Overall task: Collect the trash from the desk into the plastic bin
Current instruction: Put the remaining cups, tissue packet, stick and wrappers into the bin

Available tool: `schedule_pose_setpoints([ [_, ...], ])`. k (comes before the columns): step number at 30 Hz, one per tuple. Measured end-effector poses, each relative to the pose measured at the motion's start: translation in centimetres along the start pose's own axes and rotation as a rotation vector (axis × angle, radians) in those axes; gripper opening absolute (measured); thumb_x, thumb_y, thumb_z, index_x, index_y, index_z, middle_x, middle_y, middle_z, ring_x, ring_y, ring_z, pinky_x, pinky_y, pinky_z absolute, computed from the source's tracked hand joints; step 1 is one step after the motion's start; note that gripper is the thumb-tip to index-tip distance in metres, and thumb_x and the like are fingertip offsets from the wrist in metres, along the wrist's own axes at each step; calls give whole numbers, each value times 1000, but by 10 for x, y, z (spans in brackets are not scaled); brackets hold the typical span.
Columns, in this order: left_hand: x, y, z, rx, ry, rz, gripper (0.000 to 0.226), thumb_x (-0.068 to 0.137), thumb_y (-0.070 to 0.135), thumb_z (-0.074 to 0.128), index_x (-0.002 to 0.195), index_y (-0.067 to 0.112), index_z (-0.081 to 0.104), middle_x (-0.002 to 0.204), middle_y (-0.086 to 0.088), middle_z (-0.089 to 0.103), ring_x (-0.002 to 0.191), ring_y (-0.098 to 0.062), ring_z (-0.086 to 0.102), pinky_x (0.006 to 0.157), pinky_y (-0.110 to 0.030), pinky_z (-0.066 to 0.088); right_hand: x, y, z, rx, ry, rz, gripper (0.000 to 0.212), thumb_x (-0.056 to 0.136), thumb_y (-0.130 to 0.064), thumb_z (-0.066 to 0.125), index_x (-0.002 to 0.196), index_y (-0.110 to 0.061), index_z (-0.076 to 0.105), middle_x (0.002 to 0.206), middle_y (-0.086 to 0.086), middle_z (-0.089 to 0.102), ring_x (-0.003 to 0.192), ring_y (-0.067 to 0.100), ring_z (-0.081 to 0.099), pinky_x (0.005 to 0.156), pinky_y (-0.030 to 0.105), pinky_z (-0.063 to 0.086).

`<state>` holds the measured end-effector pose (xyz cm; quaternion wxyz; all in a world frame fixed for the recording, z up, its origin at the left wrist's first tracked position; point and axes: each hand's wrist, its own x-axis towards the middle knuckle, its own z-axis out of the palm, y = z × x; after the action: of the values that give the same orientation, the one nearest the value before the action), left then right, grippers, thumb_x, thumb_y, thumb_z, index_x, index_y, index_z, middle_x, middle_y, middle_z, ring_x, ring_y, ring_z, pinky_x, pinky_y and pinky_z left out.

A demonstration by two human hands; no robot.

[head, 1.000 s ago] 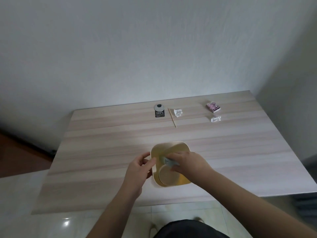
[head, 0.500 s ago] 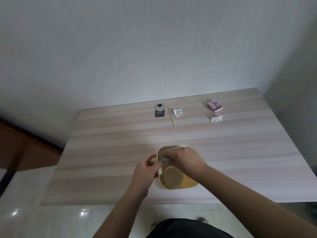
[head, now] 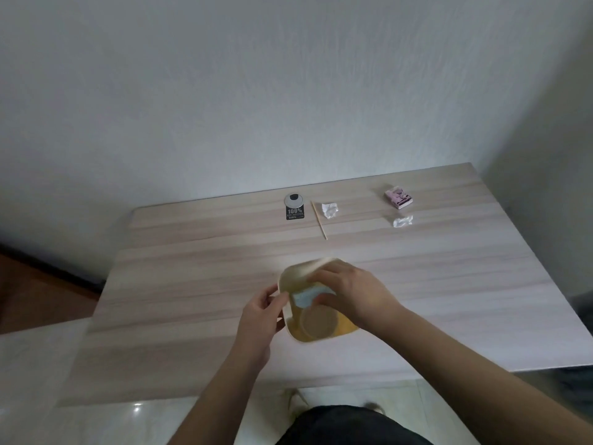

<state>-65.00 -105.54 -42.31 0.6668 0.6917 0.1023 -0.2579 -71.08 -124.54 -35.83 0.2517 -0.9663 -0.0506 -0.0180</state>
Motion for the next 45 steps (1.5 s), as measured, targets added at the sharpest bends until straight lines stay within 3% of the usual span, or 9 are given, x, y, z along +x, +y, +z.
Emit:
schedule_pose_setpoints([
  [7,38,13,-31,3,-88,-3,25,88,19,71,113,22,71,91,-7,64,81,-22,64,75,-38,55,9,8,-19,29,315,186,14,89,-17,66,101,-13,72,98,2,72,88,23,67,72,34,53],
  [12,64,22,-48,12,-122,-4,25,88,17,71,113,23,70,91,-8,64,81,-23,65,74,-37,55,9,43,-18,11,360,415,14,89,-13,63,100,-12,71,97,4,71,81,20,67,73,38,54],
  [17,81,38,-43,23,-171,-72,27,87,19,70,114,22,69,99,-8,73,80,-18,71,65,-29,55,7,64,-9,14,379,525,16,89,-12,64,103,-9,71,96,10,70,82,25,68,74,39,54],
  [26,104,72,14,30,-239,-52,24,83,21,69,106,22,73,92,-4,76,72,-14,72,59,-25,55,11,120,-1,19,278,570,24,90,-16,62,113,-12,66,107,8,67,89,25,65,77,36,52],
  [35,119,68,61,21,-171,-37,29,89,18,67,118,17,69,114,-23,68,88,-22,70,75,-35,57,42,231,-10,-14,71,739,48,90,-25,55,135,-23,39,122,11,54,99,35,59,81,43,50],
  [41,126,65,76,2,-78,-53,29,92,13,64,120,14,67,105,-17,70,83,-20,71,67,-32,58,67,285,9,-276,-186,704,58,88,-34,58,140,-23,36,143,11,35,129,33,33,104,44,30],
  [45,129,66,73,-13,-41,-36,25,91,14,65,115,18,69,103,-14,73,84,-21,73,64,-29,58,83,303,26,-270,-228,702,57,87,-25,59,139,-24,36,145,10,29,130,32,29,102,45,33],
])
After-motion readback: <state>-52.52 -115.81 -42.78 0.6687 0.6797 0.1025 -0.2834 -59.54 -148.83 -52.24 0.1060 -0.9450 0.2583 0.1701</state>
